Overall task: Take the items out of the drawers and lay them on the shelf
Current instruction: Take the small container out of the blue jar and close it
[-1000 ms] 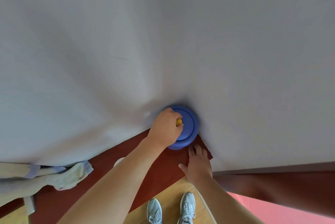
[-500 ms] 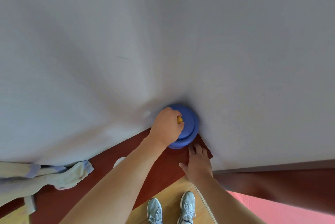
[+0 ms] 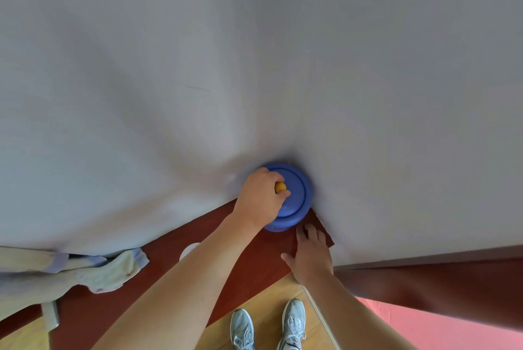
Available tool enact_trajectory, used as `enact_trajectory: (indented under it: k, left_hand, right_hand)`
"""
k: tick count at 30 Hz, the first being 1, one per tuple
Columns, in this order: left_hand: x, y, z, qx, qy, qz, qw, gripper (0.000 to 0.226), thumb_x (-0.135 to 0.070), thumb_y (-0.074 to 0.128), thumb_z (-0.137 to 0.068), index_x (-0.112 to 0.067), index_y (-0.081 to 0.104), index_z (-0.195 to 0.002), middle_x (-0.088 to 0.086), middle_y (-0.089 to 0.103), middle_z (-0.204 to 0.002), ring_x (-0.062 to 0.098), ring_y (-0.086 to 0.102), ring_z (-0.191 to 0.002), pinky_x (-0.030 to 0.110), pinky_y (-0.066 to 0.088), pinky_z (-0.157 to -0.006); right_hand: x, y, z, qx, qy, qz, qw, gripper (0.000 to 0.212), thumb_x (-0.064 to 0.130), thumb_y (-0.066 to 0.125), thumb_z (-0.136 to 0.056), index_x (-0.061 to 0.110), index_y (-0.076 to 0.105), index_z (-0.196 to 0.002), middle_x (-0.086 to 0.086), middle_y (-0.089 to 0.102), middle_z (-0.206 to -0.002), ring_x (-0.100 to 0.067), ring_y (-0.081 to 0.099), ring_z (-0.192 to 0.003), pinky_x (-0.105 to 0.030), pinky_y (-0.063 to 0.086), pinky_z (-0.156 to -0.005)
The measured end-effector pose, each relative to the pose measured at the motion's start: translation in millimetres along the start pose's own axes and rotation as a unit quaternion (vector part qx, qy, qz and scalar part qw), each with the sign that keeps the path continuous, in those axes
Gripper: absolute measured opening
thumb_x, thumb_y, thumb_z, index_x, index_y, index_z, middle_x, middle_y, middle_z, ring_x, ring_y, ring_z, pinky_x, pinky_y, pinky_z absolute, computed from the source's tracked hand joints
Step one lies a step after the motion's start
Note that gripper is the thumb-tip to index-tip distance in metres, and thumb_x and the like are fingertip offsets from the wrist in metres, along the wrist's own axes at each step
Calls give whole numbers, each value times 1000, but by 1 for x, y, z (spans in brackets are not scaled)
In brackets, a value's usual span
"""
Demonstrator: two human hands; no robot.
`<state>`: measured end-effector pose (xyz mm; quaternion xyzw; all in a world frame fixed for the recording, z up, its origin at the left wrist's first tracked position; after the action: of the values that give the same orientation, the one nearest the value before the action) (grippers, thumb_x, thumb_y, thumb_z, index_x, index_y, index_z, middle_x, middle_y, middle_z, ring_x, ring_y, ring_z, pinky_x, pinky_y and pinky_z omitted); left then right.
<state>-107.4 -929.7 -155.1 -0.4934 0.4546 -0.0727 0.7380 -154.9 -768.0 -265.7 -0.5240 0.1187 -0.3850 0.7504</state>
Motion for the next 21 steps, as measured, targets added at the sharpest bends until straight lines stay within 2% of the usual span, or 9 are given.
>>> enact_trajectory:
  k: [5,9,14,21]
  left_hand:
    - [-1,-1,1,-2,0,0,1000,15,-24,68,-87,-11,66,-81,3,58,-87,20,55,-79,35,47,-74]
    - [-1,-2,3,-7,7,0,1000,22,-27,69,-87,-13,69,-105,0,54,-98,17,52,-85,24,36,-75]
    - [0,-6,5,-14,-4,8,1000,39,-29,68,-89,-13,65,-124,3,58,-118,19,57,-101,20,36,-82]
    - [3,-13,11,-30,-7,23,999,43,-32,69,-90,-13,63,-127,3,59,-119,18,59,-97,23,42,-86]
  right_hand:
    - [-1,0,0,1,2,0,1000,82,56,56,-89,17,21,-152,-2,19,-154,-22,23,-137,-32,35,-110]
    - [-1,1,-1,-1,1,-1,1000,83,56,57,-89,17,21,-152,-2,20,-154,-22,23,-138,-33,36,-109]
    - [-1,0,-1,-1,0,5,1000,83,57,56,-89,17,20,-153,-2,19,-155,-22,22,-138,-33,36,-110]
    - [0,2,-2,-5,1,3,1000,84,57,56,-89,17,19,-153,-2,19,-155,-22,22,-139,-33,35,-111]
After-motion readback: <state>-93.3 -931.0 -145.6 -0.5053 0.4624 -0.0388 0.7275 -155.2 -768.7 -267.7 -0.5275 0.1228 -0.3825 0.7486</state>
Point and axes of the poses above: each hand's wrist, its own z-axis away from the middle knuckle, its own y-axis out of the palm, x = y × z, the point moved 2 cm from there along -z, towards the middle knuckle
